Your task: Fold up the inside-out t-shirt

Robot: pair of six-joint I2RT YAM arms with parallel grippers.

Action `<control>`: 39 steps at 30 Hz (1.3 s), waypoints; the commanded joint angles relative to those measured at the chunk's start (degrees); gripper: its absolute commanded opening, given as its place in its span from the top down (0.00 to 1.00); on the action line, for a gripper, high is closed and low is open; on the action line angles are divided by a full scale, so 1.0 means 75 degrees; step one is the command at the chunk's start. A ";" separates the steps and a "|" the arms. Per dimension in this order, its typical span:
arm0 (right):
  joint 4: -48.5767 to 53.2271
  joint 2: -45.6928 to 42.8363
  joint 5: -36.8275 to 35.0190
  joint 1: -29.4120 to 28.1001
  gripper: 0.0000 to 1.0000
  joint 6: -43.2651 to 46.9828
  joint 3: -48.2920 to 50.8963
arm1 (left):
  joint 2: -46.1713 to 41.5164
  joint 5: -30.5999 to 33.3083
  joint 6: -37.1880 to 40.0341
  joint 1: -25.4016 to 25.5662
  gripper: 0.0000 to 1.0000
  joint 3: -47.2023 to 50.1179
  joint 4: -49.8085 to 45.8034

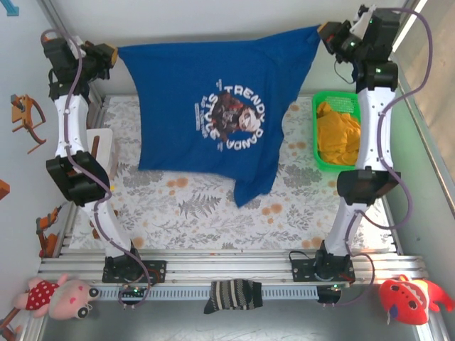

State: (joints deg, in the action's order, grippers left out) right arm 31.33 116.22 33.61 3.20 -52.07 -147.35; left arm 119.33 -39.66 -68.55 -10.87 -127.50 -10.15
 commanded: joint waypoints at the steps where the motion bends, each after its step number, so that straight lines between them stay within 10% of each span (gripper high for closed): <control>1: -0.1332 -0.0370 0.0031 0.0551 1.00 -0.1224 -0.1038 | 0.0105 0.0377 0.0251 -0.0097 1.00 -0.2331 -0.0672; 7: -0.2175 -0.1719 0.0080 0.0771 1.00 -0.1274 0.1580 | 0.0189 0.0215 0.0343 -0.0110 1.00 -0.2713 -0.0946; 16: -0.4065 -0.5404 0.0153 0.0571 1.00 -0.0890 1.0122 | -0.2972 -0.0296 0.0743 -0.0039 1.00 0.5391 0.1875; 23: -0.2895 -0.7202 -0.0522 0.0018 1.00 0.0079 1.4346 | -0.4722 -0.0148 0.2848 -0.0018 1.00 0.9198 0.0181; 39: 0.1059 -1.0369 -0.1572 -0.0102 1.00 0.0758 1.5947 | -0.6138 0.1268 0.4383 -0.0177 1.00 1.1465 -0.2169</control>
State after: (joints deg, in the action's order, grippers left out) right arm 31.94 40.49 23.81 2.79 -48.01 -27.90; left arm 75.26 -32.42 -39.57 -11.42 -41.69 -22.79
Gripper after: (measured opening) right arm 0.047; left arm 0.042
